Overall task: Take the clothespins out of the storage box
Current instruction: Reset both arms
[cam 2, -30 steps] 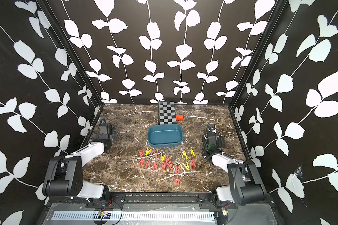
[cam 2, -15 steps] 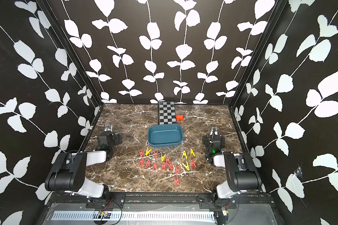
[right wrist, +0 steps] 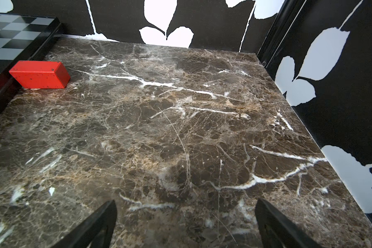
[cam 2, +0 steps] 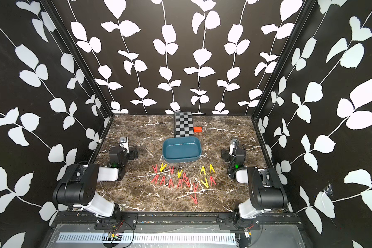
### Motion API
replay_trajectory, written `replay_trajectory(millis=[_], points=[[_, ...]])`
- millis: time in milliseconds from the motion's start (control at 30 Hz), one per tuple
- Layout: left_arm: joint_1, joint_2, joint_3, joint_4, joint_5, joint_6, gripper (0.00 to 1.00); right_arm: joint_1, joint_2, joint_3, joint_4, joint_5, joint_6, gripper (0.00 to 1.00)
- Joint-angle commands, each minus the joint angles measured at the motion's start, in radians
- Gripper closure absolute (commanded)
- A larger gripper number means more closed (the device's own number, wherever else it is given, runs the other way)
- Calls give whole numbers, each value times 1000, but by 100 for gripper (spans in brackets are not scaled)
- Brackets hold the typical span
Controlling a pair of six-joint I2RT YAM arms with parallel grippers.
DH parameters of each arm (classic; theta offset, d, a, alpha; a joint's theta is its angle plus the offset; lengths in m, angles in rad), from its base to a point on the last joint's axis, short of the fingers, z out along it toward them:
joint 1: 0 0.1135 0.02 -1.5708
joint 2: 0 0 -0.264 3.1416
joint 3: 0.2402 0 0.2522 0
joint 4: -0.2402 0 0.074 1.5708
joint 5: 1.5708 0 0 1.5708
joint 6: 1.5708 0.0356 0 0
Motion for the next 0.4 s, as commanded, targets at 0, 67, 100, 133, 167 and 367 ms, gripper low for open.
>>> replay_trajectory(millis=[0,67,100,133,167,367], points=[[-1,-14,-7,33,19,15,1,-5,-1,14,32,-16,-11,1],[-1,-21,-5,14,18,13,1,-5,-2,15,31,-17,-10,1],[-1,-16,-6,24,19,14,1,-5,-1,14,32,-17,-11,1],[-1,-17,-6,23,19,13,1,-5,-1,15,31,-17,-11,1],[-1,-21,-6,16,18,14,1,-5,-1,14,31,-17,-11,1],[0,-19,-6,18,18,14,1,-5,1,16,29,-17,-10,1]])
